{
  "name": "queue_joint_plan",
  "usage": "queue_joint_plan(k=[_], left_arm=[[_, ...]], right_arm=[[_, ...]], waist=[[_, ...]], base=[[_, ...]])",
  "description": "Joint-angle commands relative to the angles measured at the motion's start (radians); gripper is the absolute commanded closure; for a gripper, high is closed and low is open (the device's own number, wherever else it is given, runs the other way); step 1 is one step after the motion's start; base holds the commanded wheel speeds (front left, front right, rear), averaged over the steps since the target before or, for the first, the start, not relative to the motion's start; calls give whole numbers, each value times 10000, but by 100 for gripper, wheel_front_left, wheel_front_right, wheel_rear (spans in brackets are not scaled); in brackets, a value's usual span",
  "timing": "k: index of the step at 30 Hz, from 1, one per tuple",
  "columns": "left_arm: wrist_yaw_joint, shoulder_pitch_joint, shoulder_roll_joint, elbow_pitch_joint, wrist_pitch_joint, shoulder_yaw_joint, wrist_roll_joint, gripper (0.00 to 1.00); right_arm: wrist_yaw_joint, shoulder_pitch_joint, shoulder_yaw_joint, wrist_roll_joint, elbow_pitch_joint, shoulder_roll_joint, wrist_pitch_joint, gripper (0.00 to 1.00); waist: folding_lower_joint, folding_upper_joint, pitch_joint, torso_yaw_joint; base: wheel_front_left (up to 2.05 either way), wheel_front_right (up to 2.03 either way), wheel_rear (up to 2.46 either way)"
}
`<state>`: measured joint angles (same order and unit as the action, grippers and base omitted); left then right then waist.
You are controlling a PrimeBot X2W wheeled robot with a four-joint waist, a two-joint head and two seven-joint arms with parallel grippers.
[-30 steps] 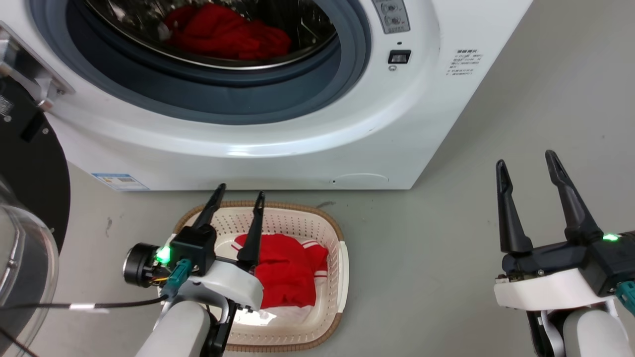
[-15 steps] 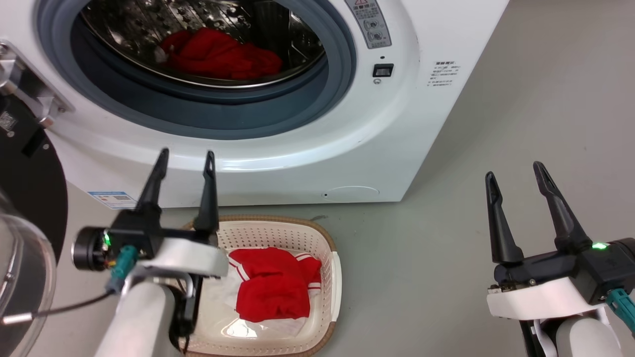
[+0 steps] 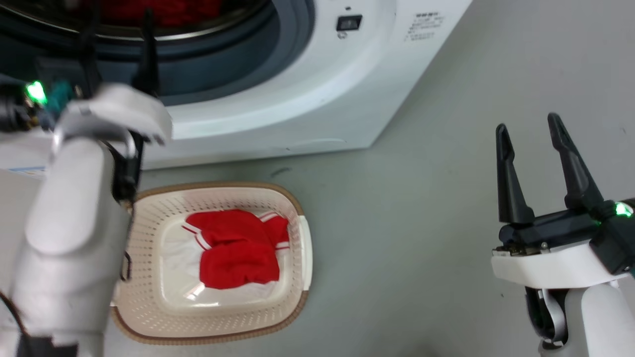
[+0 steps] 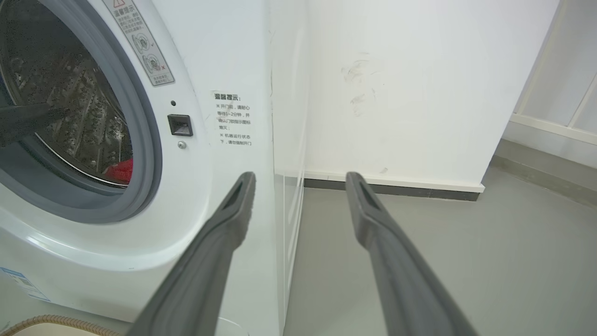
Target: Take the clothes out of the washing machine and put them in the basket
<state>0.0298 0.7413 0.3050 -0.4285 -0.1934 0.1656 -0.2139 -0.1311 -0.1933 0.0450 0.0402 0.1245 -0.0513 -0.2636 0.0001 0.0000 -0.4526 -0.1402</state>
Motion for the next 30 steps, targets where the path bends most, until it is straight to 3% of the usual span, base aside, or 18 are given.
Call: queue_joint_plan(k=[1, 8, 19, 30], left_arm=[[-104, 737, 211, -501, 273, 68, 148, 0], [-748, 3672, 921, -2565, 1330, 363, 464, 0], [-1507, 7317, 2065, -4874, 4263, 1287, 901, 0], [-1588, 9447, 2281, -6001, 7471, 2477, -56, 0]], right_arm=[[8, -260, -29, 159, 43, 20, -17, 0], [8, -683, -29, 617, 158, 22, -18, 0], [8, -1231, -14, 1180, 343, 24, -18, 0], [9, -1446, -40, 1563, 480, 22, -18, 0]], waist=[[-1, 0, -861, -624], [-1, 0, -1951, -1267], [-1, 0, -3158, -1930], [-1, 0, -4076, -2252]], base=[[0, 0, 0], [0, 0, 0], [0, 0, 0], [0, 0, 0]])
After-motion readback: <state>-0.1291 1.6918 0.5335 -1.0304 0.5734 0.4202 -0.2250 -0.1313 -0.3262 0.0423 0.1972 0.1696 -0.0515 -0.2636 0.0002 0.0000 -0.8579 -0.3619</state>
